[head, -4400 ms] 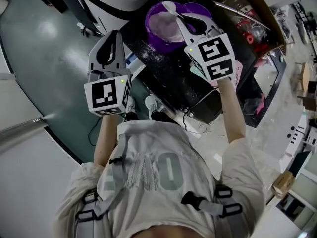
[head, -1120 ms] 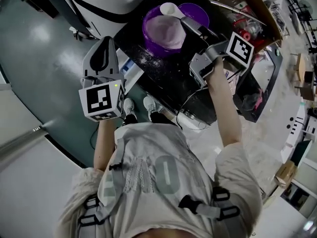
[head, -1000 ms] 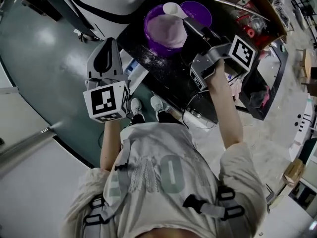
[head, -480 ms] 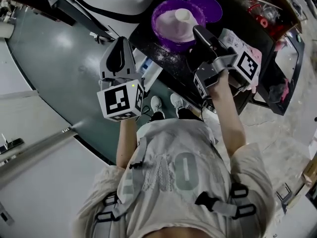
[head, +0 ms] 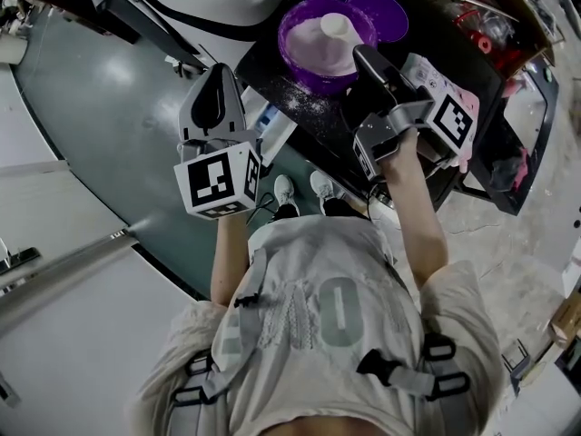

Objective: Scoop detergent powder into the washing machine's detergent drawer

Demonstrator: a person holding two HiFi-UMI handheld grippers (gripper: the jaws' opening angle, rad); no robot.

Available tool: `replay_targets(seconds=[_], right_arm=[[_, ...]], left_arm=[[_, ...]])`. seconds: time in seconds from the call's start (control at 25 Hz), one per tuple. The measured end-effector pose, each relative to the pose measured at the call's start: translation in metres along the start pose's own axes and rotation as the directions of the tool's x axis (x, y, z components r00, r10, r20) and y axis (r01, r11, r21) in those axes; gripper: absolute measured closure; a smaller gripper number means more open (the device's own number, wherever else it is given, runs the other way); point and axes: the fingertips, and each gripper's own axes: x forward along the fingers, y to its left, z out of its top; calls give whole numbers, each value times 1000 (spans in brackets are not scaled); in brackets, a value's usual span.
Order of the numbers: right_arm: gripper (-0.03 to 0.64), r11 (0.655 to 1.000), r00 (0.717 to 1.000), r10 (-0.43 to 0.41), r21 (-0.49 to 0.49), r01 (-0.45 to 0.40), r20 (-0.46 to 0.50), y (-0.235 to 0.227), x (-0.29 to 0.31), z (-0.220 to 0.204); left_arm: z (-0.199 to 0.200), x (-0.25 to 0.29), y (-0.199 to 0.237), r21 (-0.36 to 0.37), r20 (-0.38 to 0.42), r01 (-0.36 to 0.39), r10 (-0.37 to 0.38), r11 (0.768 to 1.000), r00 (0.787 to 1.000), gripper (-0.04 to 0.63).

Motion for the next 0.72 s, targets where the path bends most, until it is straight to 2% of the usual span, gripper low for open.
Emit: replay_targets(seconds=[0.32, 0.72], right_arm=[[607, 999, 996, 37, -4, -38, -86, 4, 3, -43], [607, 996, 962, 74, -23, -83, -261, 11, 34, -116]], left_arm=[[-2, -17, 15, -5, 18, -39, 39, 999, 999, 575], [-6, -55, 60, -23, 25, -166, 167, 986, 986, 575]])
